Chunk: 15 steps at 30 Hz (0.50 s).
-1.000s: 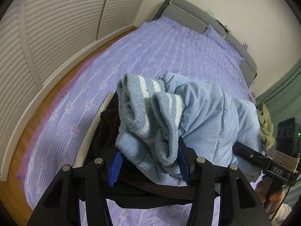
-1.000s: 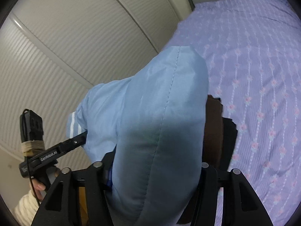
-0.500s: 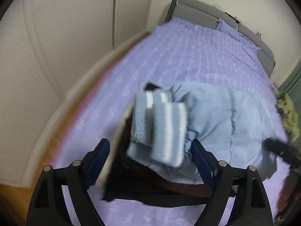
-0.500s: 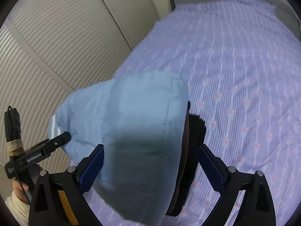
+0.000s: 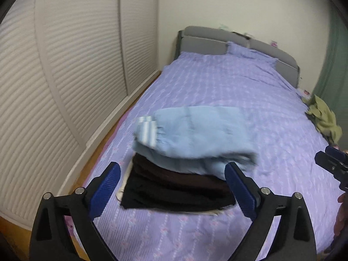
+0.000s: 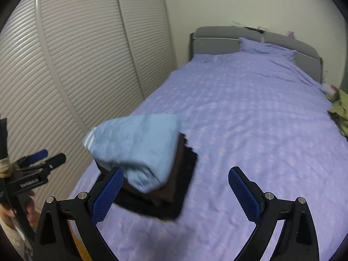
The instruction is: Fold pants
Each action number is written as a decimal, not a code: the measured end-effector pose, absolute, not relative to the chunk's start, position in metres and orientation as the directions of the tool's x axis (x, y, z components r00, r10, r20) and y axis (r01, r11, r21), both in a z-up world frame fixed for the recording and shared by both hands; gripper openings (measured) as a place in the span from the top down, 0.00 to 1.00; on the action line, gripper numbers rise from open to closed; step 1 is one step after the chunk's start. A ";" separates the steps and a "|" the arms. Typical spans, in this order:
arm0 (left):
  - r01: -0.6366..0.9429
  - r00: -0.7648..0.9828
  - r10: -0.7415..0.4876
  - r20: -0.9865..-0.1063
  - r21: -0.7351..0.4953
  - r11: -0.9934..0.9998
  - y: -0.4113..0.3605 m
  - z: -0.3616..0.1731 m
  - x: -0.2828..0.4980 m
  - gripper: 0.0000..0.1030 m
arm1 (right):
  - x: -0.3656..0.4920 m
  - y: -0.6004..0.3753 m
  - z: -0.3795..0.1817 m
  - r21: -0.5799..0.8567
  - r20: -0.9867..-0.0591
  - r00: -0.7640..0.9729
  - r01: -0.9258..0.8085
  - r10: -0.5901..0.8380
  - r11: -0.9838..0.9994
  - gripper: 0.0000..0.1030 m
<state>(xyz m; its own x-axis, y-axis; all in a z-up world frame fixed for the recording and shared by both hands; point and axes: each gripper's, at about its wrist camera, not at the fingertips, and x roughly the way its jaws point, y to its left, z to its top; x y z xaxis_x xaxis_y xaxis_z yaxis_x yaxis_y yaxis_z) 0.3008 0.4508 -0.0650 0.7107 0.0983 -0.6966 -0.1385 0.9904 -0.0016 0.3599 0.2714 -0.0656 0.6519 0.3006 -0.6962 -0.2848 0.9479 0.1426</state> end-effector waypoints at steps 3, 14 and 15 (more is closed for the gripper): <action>-0.113 0.729 0.094 -0.678 0.016 0.993 0.412 -0.048 0.276 0.00 | 0.324 0.235 -0.054 0.150 -0.694 0.668 -0.232 0.270 0.961 0.05; -0.016 0.746 -0.005 -0.666 -0.027 1.000 0.276 -0.013 0.184 0.00 | 0.201 0.115 -0.010 0.132 -0.663 0.730 -0.102 0.164 0.986 0.01; -0.005 0.747 -0.012 -0.665 -0.023 1.000 0.262 -0.011 0.174 0.00 | 0.191 0.106 -0.007 0.130 -0.661 0.734 -0.093 0.156 0.987 0.01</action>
